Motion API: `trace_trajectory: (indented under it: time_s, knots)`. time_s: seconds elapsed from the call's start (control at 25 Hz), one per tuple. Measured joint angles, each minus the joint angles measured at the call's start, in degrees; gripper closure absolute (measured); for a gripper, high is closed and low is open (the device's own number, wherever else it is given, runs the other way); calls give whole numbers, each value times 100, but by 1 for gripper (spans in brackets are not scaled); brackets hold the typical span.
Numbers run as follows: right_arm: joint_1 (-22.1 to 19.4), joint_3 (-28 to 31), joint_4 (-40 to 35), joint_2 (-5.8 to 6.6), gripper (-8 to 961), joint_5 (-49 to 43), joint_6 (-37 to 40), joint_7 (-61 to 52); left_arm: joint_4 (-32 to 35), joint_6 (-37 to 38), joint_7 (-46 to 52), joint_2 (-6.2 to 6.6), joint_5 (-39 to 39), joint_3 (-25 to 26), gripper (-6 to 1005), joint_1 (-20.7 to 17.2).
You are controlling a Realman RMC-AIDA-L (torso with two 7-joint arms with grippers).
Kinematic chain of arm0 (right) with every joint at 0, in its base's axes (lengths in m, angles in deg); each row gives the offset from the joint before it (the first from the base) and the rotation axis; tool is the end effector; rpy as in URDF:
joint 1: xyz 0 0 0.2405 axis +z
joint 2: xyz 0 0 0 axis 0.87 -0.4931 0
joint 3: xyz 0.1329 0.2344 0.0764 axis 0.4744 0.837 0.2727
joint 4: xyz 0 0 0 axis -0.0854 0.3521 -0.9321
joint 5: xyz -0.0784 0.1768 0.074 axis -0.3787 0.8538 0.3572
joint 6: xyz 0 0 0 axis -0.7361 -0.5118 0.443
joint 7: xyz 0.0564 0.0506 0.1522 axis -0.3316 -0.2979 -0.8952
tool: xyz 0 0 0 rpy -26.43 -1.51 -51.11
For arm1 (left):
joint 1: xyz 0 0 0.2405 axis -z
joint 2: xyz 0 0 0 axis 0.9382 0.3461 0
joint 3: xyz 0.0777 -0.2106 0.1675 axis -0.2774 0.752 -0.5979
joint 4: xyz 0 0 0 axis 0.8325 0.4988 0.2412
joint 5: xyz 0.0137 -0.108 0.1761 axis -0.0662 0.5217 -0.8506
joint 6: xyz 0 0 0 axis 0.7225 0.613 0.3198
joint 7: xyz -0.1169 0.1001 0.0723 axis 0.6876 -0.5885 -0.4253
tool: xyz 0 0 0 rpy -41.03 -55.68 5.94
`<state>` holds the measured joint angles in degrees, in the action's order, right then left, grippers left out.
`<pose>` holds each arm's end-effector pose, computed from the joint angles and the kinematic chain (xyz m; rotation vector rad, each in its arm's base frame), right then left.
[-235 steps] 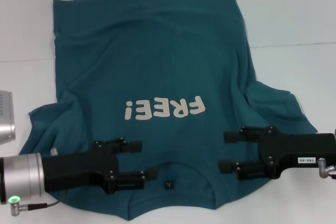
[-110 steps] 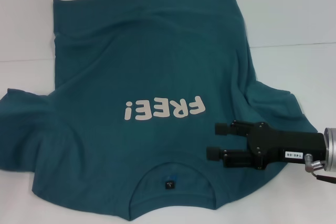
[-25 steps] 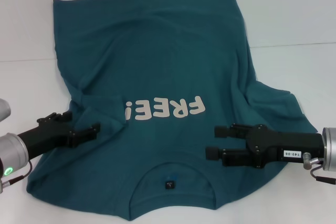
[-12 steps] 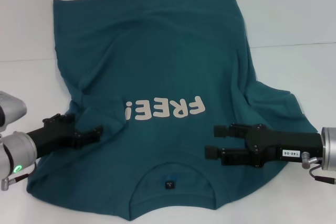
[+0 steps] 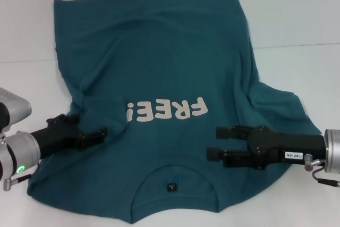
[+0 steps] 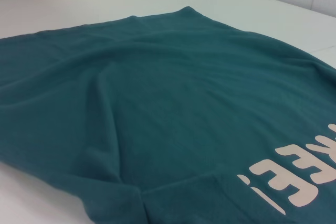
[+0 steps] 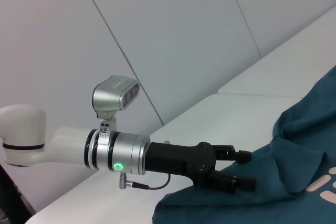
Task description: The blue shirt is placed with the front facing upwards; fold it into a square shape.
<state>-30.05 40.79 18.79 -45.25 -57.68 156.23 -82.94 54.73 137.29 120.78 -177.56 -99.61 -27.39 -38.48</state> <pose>0.2681 0.3313 -0.0445 -2.7060 0.9231 0.8663 -0.3196 0.4012 -0.0761 -2.2670 -0.7926 -0.3186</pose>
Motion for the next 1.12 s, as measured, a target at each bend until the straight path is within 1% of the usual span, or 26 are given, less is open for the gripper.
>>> trace_trajectory:
  time_s: [0.44, 0.52, 0.68, 1.0, 1.12]
  knots:
    - [6, 2, -10, 0, 41, 9, 2, 6, 19, -58, 56, 7, -114, -44, 89, 18]
    - [7, 6, -10, 0, 41, 9, 2, 10, 29, -133, 173, 5, -249, -115, 281, 26]
    - [9, 24, -7, 0, 41, 9, 3, 26, 70, -191, 301, -6, -303, -232, 419, 27]
    - [18, 35, -2, 0, 41, 9, 3, 30, 123, -165, 316, -9, -306, -237, 723, 30]
    - [18, 39, -2, 0, 41, 8, 2, 31, 129, -166, 317, -9, -308, -238, 793, 36]
